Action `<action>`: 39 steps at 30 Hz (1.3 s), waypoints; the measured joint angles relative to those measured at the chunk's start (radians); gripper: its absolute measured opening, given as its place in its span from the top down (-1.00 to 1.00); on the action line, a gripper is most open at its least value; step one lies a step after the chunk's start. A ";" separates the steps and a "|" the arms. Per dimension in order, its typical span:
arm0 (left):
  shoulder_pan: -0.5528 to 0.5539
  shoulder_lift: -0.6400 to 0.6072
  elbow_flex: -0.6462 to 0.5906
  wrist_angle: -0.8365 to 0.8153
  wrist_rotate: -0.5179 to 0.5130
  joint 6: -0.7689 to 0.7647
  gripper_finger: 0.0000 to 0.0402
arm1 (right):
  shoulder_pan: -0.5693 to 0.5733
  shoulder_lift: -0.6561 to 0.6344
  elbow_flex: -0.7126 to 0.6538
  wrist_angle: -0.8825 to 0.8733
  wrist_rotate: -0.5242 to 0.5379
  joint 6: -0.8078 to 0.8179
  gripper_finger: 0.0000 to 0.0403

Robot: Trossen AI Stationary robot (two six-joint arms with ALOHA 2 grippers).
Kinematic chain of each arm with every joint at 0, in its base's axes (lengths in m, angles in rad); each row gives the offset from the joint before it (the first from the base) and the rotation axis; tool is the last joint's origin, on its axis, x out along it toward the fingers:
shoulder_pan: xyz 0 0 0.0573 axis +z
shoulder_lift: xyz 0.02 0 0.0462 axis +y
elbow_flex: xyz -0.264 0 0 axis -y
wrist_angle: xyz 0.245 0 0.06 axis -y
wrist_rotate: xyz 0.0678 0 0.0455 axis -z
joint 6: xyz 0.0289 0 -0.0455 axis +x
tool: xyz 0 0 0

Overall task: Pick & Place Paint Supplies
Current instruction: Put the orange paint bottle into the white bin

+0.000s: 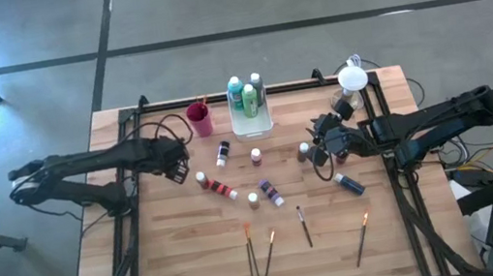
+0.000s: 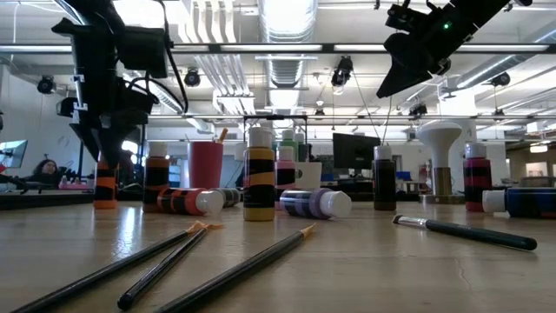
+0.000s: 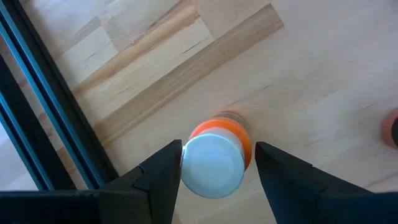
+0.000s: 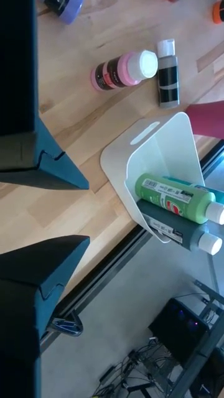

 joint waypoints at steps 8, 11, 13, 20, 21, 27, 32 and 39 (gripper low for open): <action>0.001 -0.026 0.000 0.004 -0.001 0.004 -0.05 | 0.000 0.000 0.000 0.000 0.000 0.000 0.26; 0.002 -0.026 0.000 0.005 -0.003 0.008 -0.04 | 0.000 0.000 0.000 0.000 0.000 0.000 0.21; 0.006 -0.026 0.000 0.006 -0.003 0.011 -0.03 | 0.000 0.000 0.000 0.000 0.000 0.000 0.19; 0.015 -0.027 0.000 0.008 -0.003 0.025 0.16 | 0.001 0.000 0.000 0.000 0.000 0.000 0.13; 0.015 -0.028 0.000 0.008 -0.004 0.027 0.21 | 0.001 0.000 0.000 0.000 0.000 0.000 0.13; 0.015 -0.036 0.002 0.014 -0.009 0.043 0.41 | 0.001 0.000 0.000 0.000 0.000 0.000 0.20; 0.015 -0.051 0.038 0.008 0.015 0.060 0.41 | 0.000 0.000 0.000 0.000 0.001 -0.002 0.28; 0.015 -0.054 0.185 0.028 0.023 0.129 0.41 | 0.000 0.000 0.000 0.000 0.001 -0.003 0.36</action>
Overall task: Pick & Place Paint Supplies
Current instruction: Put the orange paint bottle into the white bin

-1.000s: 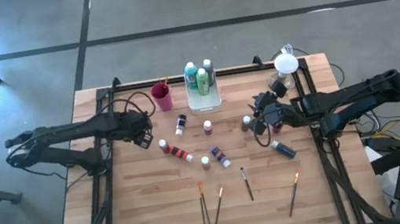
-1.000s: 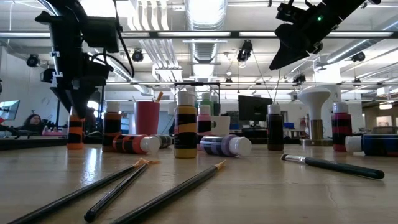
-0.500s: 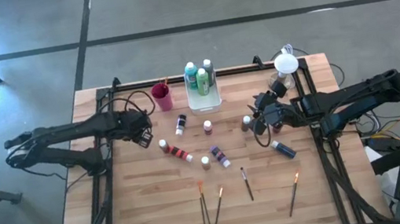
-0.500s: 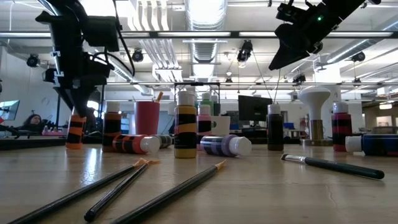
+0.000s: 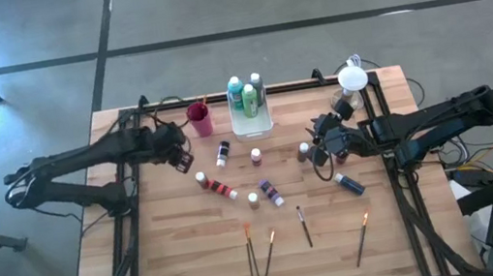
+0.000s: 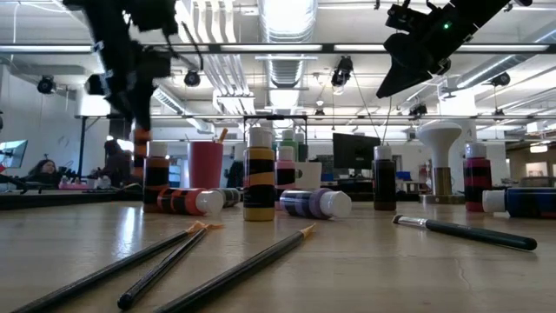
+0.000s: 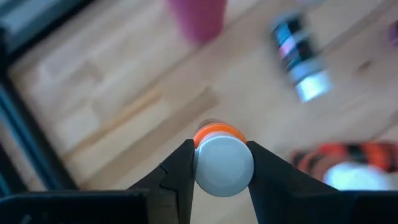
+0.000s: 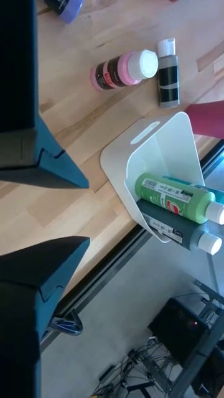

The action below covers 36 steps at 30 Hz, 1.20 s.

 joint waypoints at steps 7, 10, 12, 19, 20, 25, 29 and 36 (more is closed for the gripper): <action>0.000 0.001 0.148 0.189 0.026 0.124 0.41 | 0.000 0.000 0.000 0.000 0.000 0.002 0.39; 0.000 0.013 0.186 0.322 0.065 0.194 0.41 | 0.000 0.000 0.000 0.000 0.000 0.003 0.36; 0.000 0.030 0.203 0.402 0.079 0.237 0.41 | 0.000 0.000 0.000 0.000 0.000 0.003 0.32; 0.010 0.168 0.305 0.525 0.088 0.358 0.41 | 0.000 0.000 0.000 0.000 0.001 0.002 0.21; 0.016 0.200 0.327 0.523 0.088 0.372 0.41 | 0.000 0.000 0.000 0.000 0.001 0.002 0.20; 0.059 0.365 0.463 0.452 0.093 0.417 0.41 | 0.000 0.000 0.000 -0.003 0.001 0.003 0.15; 0.099 0.482 0.567 0.358 0.093 0.425 0.41 | 0.000 0.000 -0.007 -0.010 0.001 0.003 0.13; 0.137 0.607 0.619 0.341 0.095 0.445 0.41 | 0.001 0.000 -0.034 -0.009 -0.002 0.020 0.18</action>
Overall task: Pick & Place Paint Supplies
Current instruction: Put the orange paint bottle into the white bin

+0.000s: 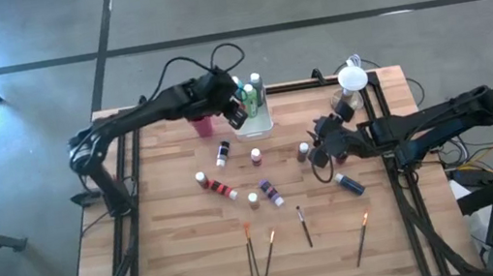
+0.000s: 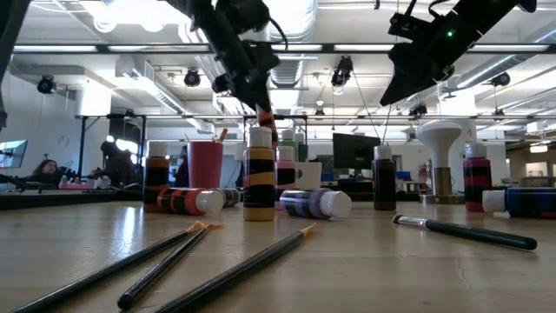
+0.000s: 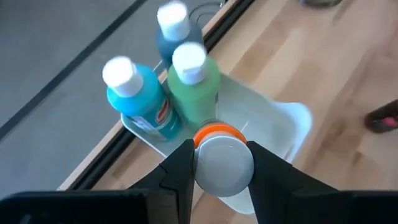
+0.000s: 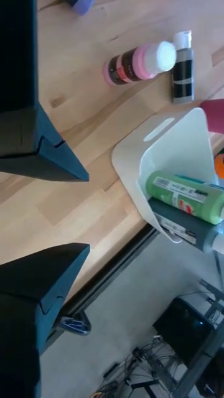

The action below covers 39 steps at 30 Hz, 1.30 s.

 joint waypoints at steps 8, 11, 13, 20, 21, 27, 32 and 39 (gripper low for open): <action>0.046 0.059 -0.008 0.027 -0.002 0.001 0.41 | -0.001 0.000 -0.046 0.009 -0.025 0.042 0.25; 0.055 0.072 -0.008 0.048 0.003 0.000 0.41 | -0.001 0.000 -0.047 0.015 -0.026 0.044 0.23; 0.062 0.081 -0.008 0.057 0.012 -0.001 0.41 | -0.001 0.000 -0.047 0.017 -0.026 0.043 0.21; 0.075 0.125 -0.010 0.060 0.017 -0.002 0.41 | -0.001 0.000 -0.047 0.019 -0.026 0.042 0.12; 0.076 0.131 -0.010 0.065 0.017 -0.002 0.41 | -0.001 0.000 -0.047 0.019 -0.026 0.041 0.11; 0.087 0.160 -0.010 0.076 0.017 -0.002 0.41 | -0.001 0.000 -0.047 0.018 -0.026 0.041 0.10; 0.092 0.189 -0.010 0.085 0.014 -0.003 0.41 | 0.000 0.000 -0.047 0.018 -0.026 0.041 0.16; 0.097 0.212 -0.010 0.105 0.014 -0.001 0.41 | 0.000 0.000 -0.049 0.018 -0.025 0.041 0.25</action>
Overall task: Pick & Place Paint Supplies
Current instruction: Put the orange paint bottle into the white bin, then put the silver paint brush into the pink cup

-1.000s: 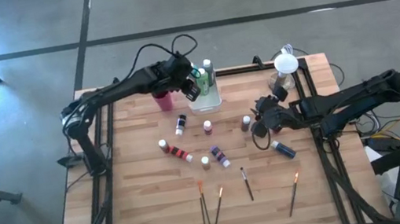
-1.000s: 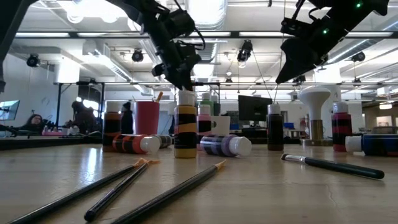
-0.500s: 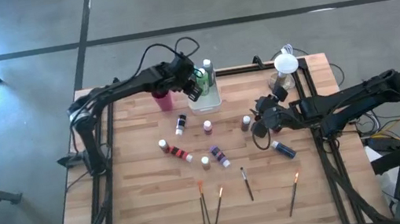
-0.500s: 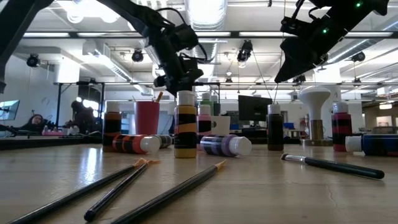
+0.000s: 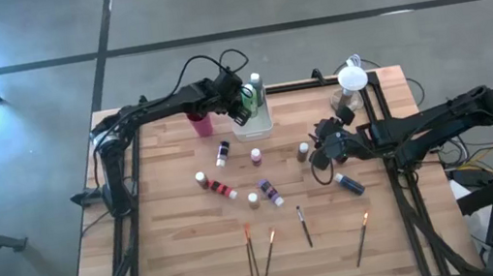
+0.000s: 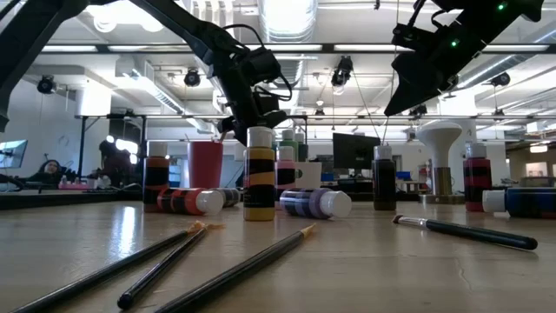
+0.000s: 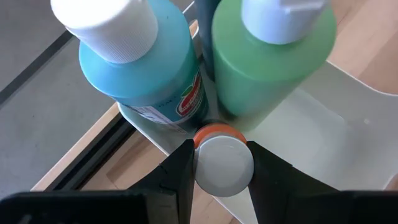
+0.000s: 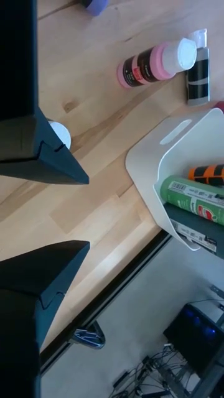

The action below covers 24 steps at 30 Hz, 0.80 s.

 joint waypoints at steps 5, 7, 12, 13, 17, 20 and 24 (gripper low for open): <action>0.006 0.013 0.000 0.002 0.004 -0.001 0.41 | 0.000 0.000 -0.005 -0.001 0.000 0.000 0.31; 0.007 0.016 0.000 0.002 0.005 -0.001 0.38 | 0.000 0.000 -0.007 0.000 0.000 0.000 0.32; 0.015 0.016 0.000 0.010 -0.009 0.000 0.03 | -0.001 0.000 -0.008 0.000 0.000 0.000 0.34; 0.017 0.016 0.000 0.010 -0.009 0.000 -0.03 | -0.001 0.000 -0.008 0.000 0.000 0.000 0.35; 0.020 0.016 0.002 0.012 -0.008 0.000 -0.13 | -0.001 0.000 -0.008 0.000 0.000 0.000 0.32; 0.021 0.015 0.021 0.008 -0.004 0.002 -0.13 | -0.001 0.000 -0.008 0.000 0.000 0.000 0.28; 0.020 0.002 0.092 -0.044 -0.001 0.008 -0.12 | 0.000 0.000 -0.008 0.000 0.000 0.000 0.21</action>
